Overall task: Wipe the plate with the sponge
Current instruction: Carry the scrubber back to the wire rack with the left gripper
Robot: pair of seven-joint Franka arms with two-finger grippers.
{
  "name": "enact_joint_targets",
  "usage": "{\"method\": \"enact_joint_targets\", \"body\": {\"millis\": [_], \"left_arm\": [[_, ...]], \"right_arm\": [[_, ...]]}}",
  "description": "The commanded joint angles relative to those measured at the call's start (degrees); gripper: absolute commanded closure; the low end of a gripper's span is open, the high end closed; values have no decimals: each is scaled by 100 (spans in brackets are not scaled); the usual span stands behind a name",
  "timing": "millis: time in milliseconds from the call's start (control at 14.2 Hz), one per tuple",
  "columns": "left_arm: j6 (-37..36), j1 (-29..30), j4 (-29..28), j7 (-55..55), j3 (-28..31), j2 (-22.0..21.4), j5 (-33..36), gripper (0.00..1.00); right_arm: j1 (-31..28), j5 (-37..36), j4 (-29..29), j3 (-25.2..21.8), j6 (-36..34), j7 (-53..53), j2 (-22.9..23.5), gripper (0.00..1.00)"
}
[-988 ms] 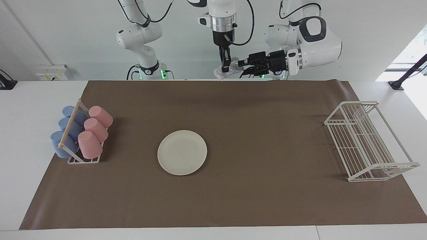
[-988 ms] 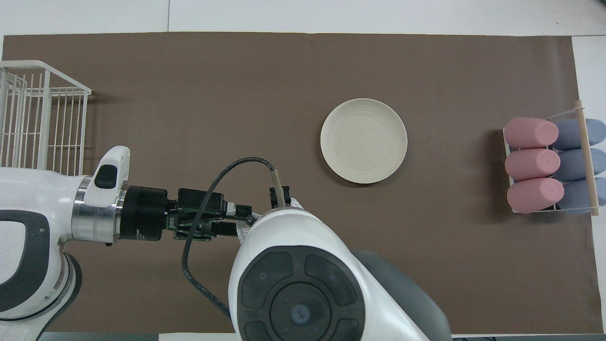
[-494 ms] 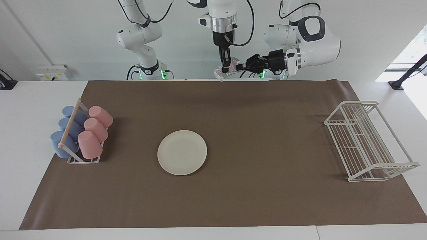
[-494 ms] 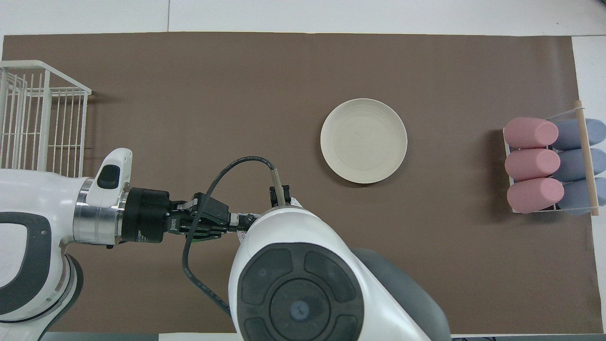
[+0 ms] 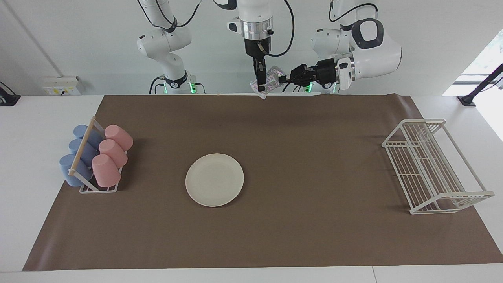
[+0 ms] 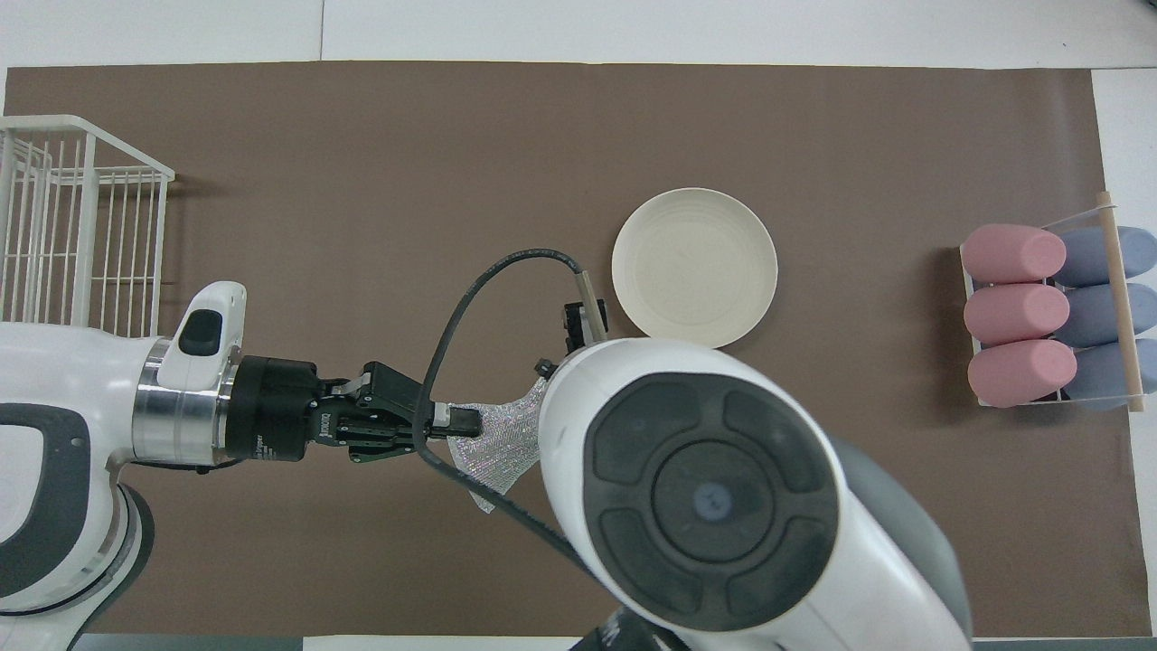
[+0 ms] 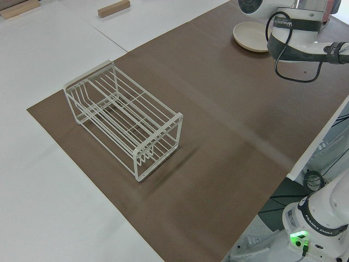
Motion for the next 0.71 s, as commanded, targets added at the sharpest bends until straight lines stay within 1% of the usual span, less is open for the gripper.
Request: {"method": "enact_joint_targets", "body": {"millis": [0, 141, 282, 353, 423, 494, 635], "left_arm": [[132, 102, -129, -375, 42, -147, 253, 100], [71, 444, -129, -446, 42, -138, 789, 100], [62, 682, -120, -525, 42, -121, 1237, 100], [71, 805, -94, -525, 42, -94, 1640, 100], [123, 824, -41, -525, 42, -77, 2105, 100], [176, 833, -15, -525, 42, -33, 2562, 100], [203, 998, 239, -552, 42, 142, 3276, 100]], "right_arm": [[-553, -67, -9, 29, -198, -1677, -200, 0], [-940, -58, -9, 29, -303, -3152, -226, 0], [-1370, -58, -9, 11, -671, -4935, -305, 0], [-1633, -58, -9, 20, -856, -5684, -340, 0], [-1888, -50, -1, 20, -901, -6361, -367, 0], [-2082, -15, 17, 11, -936, -6933, -376, 0], [-2373, -6, 61, 11, -1190, -7990, -385, 0]]}}
